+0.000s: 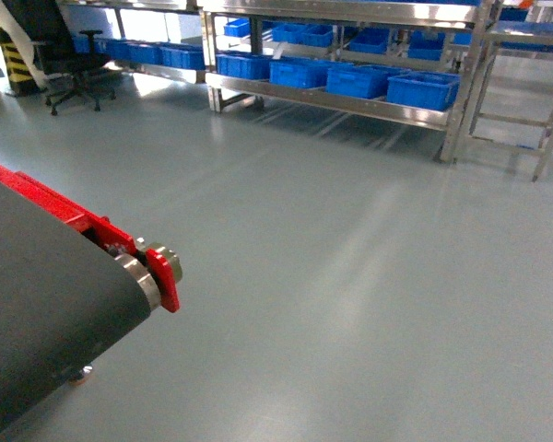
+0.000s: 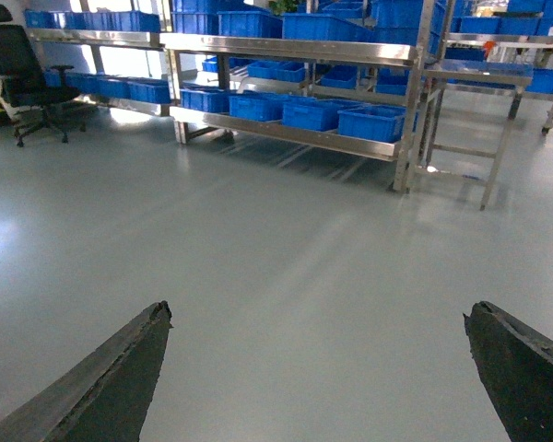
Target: Pick blue part to blue bin on bottom shelf
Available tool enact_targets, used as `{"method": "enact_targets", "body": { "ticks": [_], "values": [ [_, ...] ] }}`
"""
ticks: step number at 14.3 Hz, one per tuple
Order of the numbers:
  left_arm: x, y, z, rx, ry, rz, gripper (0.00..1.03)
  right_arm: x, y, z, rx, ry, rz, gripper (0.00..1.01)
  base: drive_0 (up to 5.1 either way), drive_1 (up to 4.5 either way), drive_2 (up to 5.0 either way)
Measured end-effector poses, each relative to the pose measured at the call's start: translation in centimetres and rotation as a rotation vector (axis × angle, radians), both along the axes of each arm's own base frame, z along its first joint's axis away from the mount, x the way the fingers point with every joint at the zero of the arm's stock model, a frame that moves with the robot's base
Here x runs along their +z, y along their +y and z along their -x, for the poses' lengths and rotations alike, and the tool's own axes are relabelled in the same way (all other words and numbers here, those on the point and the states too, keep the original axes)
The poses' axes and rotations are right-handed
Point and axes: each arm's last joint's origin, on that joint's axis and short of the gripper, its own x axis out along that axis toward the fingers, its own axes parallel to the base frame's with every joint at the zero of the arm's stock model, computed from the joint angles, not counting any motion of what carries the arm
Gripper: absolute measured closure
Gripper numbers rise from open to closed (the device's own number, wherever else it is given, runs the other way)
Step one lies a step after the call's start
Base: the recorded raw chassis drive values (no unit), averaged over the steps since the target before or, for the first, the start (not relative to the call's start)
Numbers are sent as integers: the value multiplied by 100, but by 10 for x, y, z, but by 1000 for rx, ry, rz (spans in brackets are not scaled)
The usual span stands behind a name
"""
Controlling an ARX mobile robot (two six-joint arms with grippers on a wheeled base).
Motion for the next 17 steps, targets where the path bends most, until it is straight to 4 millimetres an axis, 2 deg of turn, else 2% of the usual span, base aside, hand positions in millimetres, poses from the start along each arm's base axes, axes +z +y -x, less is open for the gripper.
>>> {"method": "enact_targets", "body": {
  "ticks": [17],
  "values": [
    [0,0,0,0,0,0,60,0,0,0,0,0,0,3,-157,-157,-157]
  ]
}}
